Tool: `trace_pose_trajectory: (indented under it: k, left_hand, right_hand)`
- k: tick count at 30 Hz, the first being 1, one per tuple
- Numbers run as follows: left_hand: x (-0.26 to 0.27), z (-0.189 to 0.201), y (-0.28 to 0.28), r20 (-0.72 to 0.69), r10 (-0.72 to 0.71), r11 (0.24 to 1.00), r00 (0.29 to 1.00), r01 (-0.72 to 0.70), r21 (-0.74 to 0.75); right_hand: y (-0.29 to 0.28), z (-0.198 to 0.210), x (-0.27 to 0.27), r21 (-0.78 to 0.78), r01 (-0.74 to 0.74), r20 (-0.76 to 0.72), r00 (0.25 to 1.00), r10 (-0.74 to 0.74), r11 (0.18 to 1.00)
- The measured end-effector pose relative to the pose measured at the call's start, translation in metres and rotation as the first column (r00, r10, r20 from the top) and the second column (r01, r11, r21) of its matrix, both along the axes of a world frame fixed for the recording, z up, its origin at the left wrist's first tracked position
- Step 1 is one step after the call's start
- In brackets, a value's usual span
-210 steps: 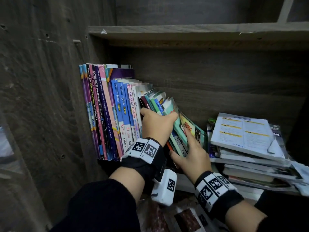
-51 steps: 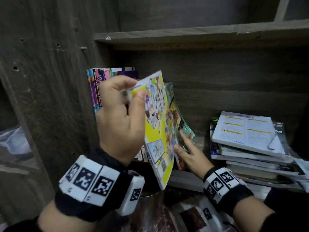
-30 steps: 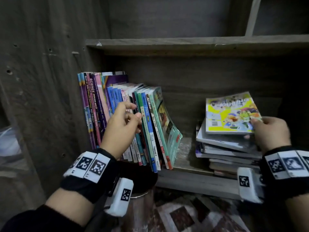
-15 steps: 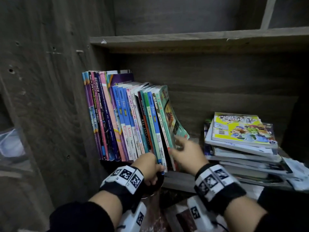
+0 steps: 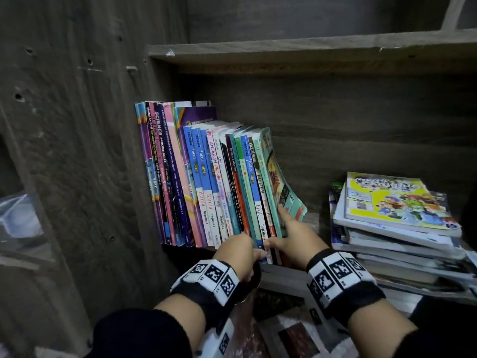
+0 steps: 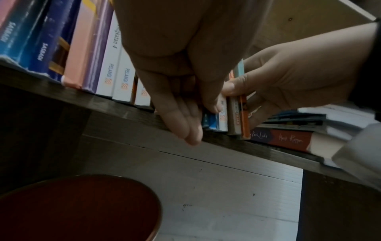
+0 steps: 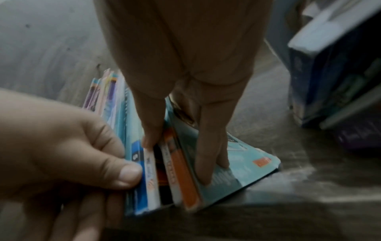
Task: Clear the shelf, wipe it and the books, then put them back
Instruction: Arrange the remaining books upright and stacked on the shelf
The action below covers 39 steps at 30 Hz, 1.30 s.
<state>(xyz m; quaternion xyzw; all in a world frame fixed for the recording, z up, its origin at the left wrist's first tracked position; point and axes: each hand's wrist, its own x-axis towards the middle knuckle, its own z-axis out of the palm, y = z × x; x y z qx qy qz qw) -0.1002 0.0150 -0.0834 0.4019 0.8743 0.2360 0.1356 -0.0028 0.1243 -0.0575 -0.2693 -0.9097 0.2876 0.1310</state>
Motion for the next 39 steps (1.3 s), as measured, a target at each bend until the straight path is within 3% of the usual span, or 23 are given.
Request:
trace_pose_trajectory:
  k: [4,8,12,15,18,21,24,27,34,37,39]
  left_hand:
    - [-0.002,-0.003,-0.001,-0.034,-0.063,0.998,0.997,0.063,0.012]
    - [-0.001,-0.005,-0.001,-0.057,-0.071,0.997,0.996,0.073,0.026]
    - [-0.003,-0.008,0.001,-0.063,-0.062,0.998,0.996,0.063,0.011]
    - [-0.003,-0.007,0.001,-0.044,-0.061,0.998,0.997,0.062,0.017]
    - [-0.003,-0.006,-0.002,-0.079,-0.094,0.995,0.992,0.096,0.022]
    - [-0.003,-0.008,-0.003,-0.097,-0.103,0.995,0.99,0.104,0.003]
    - [-0.001,-0.007,-0.004,-0.107,-0.088,0.996,0.99,0.089,0.001]
    - [0.004,-0.002,-0.007,-0.232,-0.126,0.991,0.964,0.112,-0.072]
    - [-0.001,0.001,-0.001,-0.28,-0.204,0.979,0.938,0.191,-0.07]
    - [-0.006,0.005,0.003,-0.21,-0.185,0.983,0.96,0.178,-0.054]
    - [-0.011,0.007,0.003,-0.154,-0.189,0.982,0.97,0.183,-0.049]
  right_hand:
    - [0.008,-0.001,0.006,-0.003,-0.044,-0.006,0.999,0.044,0.999]
    - [0.007,-0.012,0.015,-0.036,0.019,-0.186,0.982,-0.026,0.999]
    - [0.008,-0.027,0.018,-0.191,-0.098,-0.323,0.946,0.031,0.977]
    - [0.015,-0.023,0.01,-0.508,-0.19,-0.453,0.888,-0.073,0.84]
    - [0.029,-0.014,-0.007,-0.734,-0.141,-0.443,0.841,-0.311,0.664]
    - [0.041,-0.015,-0.023,-0.822,-0.146,-0.449,0.762,-0.468,0.55]
    - [0.049,-0.025,-0.038,-0.841,-0.145,-0.432,0.76,-0.486,0.521]
    - [0.047,-0.028,-0.046,-0.857,-0.217,-0.456,0.742,-0.492,0.468]
    - [0.036,-0.027,-0.048,-0.795,-0.366,-0.555,0.76,-0.339,0.483]
    - [0.03,-0.027,-0.044,-0.766,-0.3,-0.524,0.803,-0.282,0.569]
    - [0.028,-0.027,-0.041,-0.698,-0.241,-0.527,0.81,-0.257,0.674]
